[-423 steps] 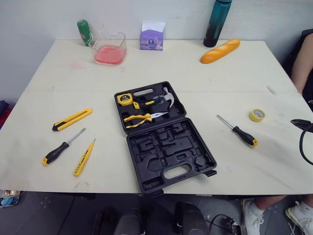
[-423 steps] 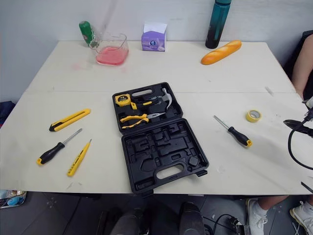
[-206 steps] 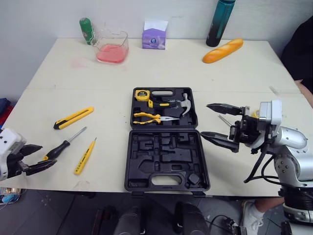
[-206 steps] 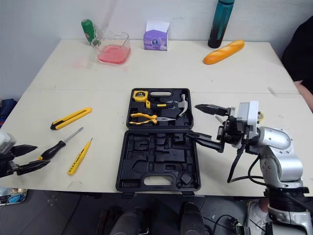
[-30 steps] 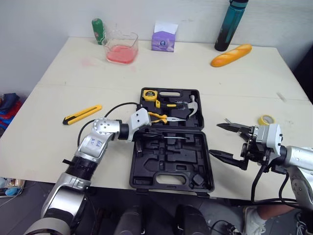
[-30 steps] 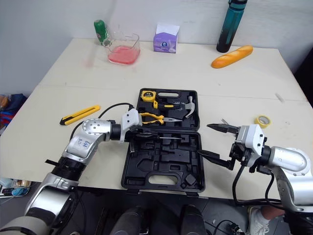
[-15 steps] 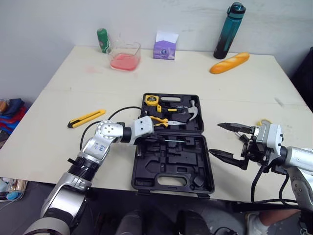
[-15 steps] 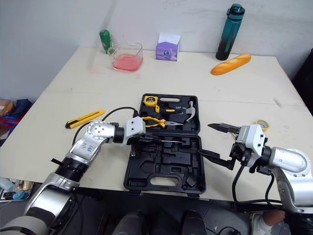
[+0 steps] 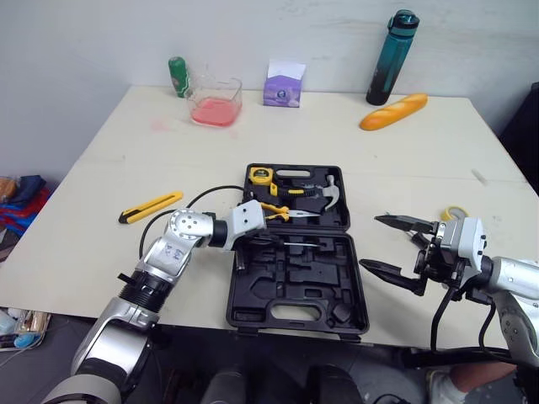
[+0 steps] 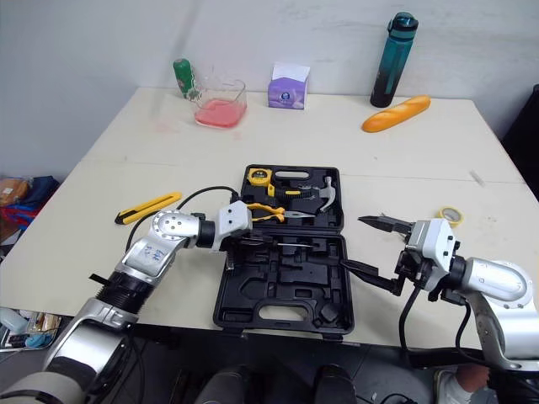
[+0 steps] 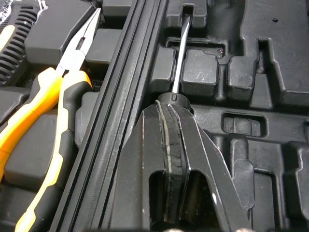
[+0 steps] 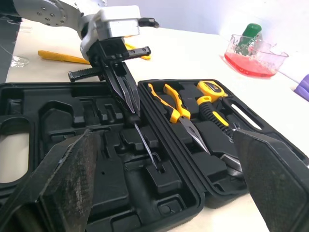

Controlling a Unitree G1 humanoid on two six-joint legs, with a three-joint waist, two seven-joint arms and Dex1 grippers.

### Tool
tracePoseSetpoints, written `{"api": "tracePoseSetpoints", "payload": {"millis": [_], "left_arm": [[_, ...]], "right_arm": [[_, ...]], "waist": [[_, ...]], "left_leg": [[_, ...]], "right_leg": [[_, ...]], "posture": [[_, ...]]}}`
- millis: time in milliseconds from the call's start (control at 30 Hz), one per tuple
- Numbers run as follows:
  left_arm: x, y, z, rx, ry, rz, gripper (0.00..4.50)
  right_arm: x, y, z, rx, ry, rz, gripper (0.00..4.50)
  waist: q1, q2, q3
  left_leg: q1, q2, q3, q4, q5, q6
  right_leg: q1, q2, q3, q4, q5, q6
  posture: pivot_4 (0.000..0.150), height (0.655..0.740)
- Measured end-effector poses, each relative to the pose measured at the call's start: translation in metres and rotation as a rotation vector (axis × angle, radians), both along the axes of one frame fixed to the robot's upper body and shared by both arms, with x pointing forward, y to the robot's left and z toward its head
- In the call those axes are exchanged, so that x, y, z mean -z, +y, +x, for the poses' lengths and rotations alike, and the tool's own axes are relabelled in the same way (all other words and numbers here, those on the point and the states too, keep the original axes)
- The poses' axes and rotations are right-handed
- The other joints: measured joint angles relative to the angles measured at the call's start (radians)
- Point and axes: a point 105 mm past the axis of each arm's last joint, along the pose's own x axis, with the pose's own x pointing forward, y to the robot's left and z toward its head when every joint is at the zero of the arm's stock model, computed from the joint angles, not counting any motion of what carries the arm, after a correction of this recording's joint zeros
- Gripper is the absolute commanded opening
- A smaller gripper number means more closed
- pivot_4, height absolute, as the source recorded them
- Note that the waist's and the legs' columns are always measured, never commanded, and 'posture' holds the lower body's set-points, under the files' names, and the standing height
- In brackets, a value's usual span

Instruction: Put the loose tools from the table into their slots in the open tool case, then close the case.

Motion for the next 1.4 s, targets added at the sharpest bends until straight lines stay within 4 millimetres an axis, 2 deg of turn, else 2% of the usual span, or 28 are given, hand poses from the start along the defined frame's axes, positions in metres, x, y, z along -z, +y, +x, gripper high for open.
{"api": "tracePoseSetpoints", "payload": {"millis": [200,300,433,533,567,700,800,933,1033,1200,1300,1400], "left_arm": [[-0.013,0.009,-0.004,-0.002,-0.002,-0.126,0.01],[-0.030,0.021,-0.010,0.024,-0.017,-0.165,0.90],[-0.055,0.059,-0.019,-0.007,-0.086,-0.204,2.74],[-0.057,0.087,-0.024,-0.078,-0.096,-0.223,4.19],[-0.055,0.097,-0.027,-0.107,-0.090,-0.222,4.44],[-0.052,0.165,-0.044,-0.325,-0.095,-0.168,4.44],[-0.055,0.198,-0.054,-0.428,-0.123,-0.121,4.44],[-0.064,0.238,-0.067,-0.576,-0.157,-0.092,4.44],[-0.075,0.280,-0.081,-0.753,-0.207,-0.102,4.44],[-0.071,0.320,-0.102,-0.959,-0.213,-0.127,4.44],[-0.066,0.334,-0.110,-1.032,-0.208,-0.126,4.44],[-0.058,0.337,-0.116,-1.058,-0.184,-0.124,4.44]], "right_arm": [[-0.001,-0.024,0.002,0.077,0.001,-0.012,4.50],[0.001,-0.038,0.004,0.112,0.008,-0.034,4.50],[-0.005,-0.083,0.007,0.251,0.005,-0.083,4.50],[-0.011,-0.104,0.006,0.314,-0.019,-0.116,4.50],[-0.011,-0.112,0.006,0.340,-0.020,-0.128,4.50],[-0.017,-0.160,0.000,0.513,-0.029,-0.185,4.50],[-0.021,-0.177,0.000,0.588,-0.053,-0.205,4.50],[-0.015,-0.210,-0.002,0.723,-0.031,-0.239,4.50],[-0.016,-0.236,-0.005,0.834,-0.048,-0.261,4.50],[-0.009,-0.269,-0.019,0.974,-0.019,-0.289,4.50],[-0.004,-0.278,-0.021,1.021,-0.007,-0.298,4.50],[0.003,-0.287,-0.026,1.088,0.014,-0.301,4.50]], "waist": [[-0.003,0.000,0.016],[-0.003,-0.003,0.023],[-0.003,-0.002,0.024],[-0.003,-0.003,0.024],[-0.003,-0.003,0.025],[-0.010,-0.003,0.036],[-0.015,-0.002,0.038],[-0.016,0.000,0.040],[-0.030,0.002,0.041],[-0.045,0.003,0.042],[-0.056,0.003,0.042],[-0.059,0.003,0.042]], "left_leg": [[-0.005,0.002,0.000,0.000,0.000,-0.001],[-0.009,0.003,0.001,0.000,0.001,-0.002],[-0.017,0.001,0.003,0.001,0.001,0.000],[-0.018,0.002,0.004,0.001,0.001,0.000],[-0.017,0.002,0.004,0.001,0.001,0.000],[-0.017,0.002,0.005,0.001,0.001,0.000],[-0.017,0.003,0.006,0.001,0.001,0.000],[-0.017,0.003,0.006,0.000,0.001,0.000],[-0.016,0.003,0.007,-0.002,0.001,0.000],[-0.015,0.003,0.009,-0.006,0.001,0.000],[-0.015,0.003,0.010,-0.007,0.001,0.000],[-0.013,0.003,0.012,-0.008,0.001,0.000]], "right_leg": [[-0.005,0.003,-0.002,0.000,0.000,0.000],[-0.008,0.005,-0.004,0.002,0.000,0.000],[-0.016,0.005,-0.005,0.002,0.001,0.001],[-0.016,0.005,-0.005,0.001,0.001,0.002],[-0.016,0.005,-0.005,0.001,0.002,0.002],[-0.018,0.005,-0.004,0.002,0.002,0.002],[-0.019,0.004,-0.002,0.000,0.002,0.002],[-0.020,0.004,-0.002,0.000,0.002,0.002],[-0.020,0.003,-0.002,0.000,0.002,0.002],[-0.020,0.003,-0.002,0.001,0.002,0.002],[-0.020,0.003,-0.001,0.001,0.002,0.002],[-0.020,0.003,-0.001,0.001,0.002,0.002]], "posture": [[0.150,0.7400],[0.150,0.7400],[0.150,0.7400],[0.150,0.7400],[0.150,0.7400],[0.150,0.7400],[0.150,0.7400],[0.150,0.7400],[0.150,0.7400],[0.150,0.7400],[0.150,0.7400],[0.150,0.7400]]}}
